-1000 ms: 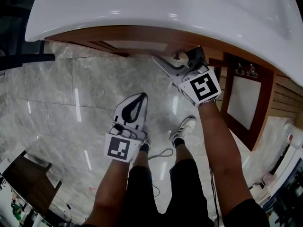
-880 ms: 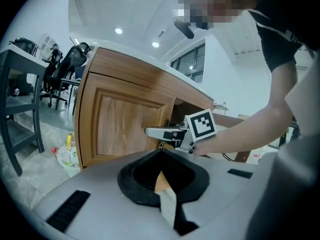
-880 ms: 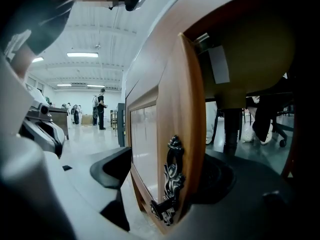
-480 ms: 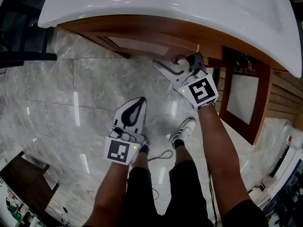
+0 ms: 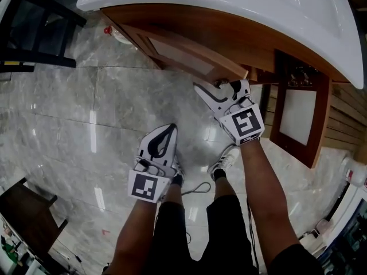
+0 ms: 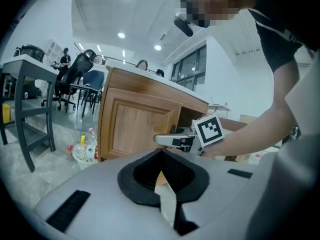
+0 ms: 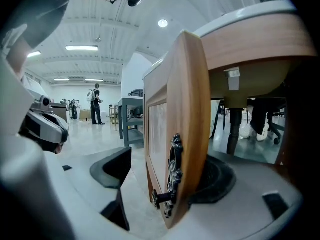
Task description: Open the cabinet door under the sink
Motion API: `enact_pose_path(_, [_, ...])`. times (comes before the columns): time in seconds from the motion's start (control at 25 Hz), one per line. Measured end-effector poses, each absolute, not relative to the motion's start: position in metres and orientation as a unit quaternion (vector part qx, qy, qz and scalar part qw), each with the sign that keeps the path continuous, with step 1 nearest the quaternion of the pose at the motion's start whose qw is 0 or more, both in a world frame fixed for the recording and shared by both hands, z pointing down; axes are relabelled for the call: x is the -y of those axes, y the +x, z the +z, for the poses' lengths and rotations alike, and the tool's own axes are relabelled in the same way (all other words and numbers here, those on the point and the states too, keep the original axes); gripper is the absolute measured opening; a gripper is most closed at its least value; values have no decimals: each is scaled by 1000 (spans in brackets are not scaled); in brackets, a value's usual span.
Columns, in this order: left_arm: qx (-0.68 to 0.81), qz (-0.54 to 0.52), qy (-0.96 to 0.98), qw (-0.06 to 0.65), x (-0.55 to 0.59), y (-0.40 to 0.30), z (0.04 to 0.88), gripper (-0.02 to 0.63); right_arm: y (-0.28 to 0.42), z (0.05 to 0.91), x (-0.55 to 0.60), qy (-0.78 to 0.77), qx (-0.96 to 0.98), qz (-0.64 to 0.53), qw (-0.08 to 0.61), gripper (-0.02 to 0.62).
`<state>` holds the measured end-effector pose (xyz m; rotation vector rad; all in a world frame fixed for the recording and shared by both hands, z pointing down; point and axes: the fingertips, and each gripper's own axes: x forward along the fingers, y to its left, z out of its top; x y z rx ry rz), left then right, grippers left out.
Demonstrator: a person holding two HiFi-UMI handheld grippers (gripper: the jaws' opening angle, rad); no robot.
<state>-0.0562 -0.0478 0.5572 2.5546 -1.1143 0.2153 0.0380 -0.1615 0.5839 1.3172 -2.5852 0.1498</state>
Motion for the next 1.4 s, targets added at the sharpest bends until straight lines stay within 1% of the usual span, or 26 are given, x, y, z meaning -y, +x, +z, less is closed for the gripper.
enact_pose_path(0.2, [404,73,895,173,40,-78,550,21,16,577,142,448,886,46,112,347])
enact_pose_path(0.56, [425,66,886,174,27,-113,541,21,-23,584,98,441,883,74,143,348])
enact_pose_path(0.76, [444,63,877,175,17,-141,537,21,-45,577,87,457,876,94,124,356])
enact_pose_path(0.96, [463,65,866,177,6,-167,537,21,-73,578,68,445,878,120,132,356])
enact_pose_path(1.24, [486,63,854,176,3,-197,529,21,-117,574,54,432,884,116,133,356])
enact_pose_path(1.4, [502,63,845,173,6,-219,527,21,-153,569,55,404,903,87,121,354])
